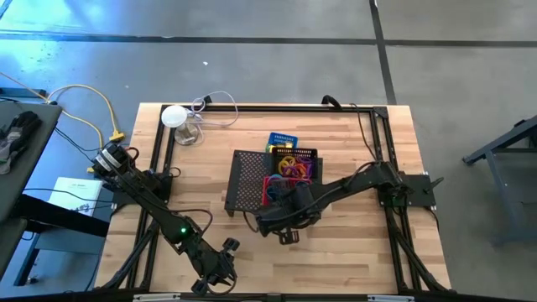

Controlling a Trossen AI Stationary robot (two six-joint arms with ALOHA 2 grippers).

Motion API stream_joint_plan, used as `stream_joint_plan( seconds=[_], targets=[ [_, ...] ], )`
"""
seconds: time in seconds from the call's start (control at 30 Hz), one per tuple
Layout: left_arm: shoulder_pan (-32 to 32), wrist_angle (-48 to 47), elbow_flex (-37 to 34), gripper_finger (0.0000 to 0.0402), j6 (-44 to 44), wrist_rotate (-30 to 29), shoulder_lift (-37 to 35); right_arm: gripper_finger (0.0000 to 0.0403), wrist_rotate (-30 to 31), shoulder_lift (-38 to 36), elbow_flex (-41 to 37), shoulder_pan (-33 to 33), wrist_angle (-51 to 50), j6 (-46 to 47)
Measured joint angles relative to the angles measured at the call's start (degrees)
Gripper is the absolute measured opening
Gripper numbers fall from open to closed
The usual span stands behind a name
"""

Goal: Pick & Place Office Desk Supplies
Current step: Put the blue bin on the shelf

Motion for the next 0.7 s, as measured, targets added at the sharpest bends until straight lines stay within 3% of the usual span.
stream_joint_plan(
  seconds=[0.7],
  targets=[
    [0.2,0.1,0.0,0.0132,0.0,-1.1,0.0,0.0100,4.0,-3.4,0.0,2.9,-1.6,-1.6]
  ],
)
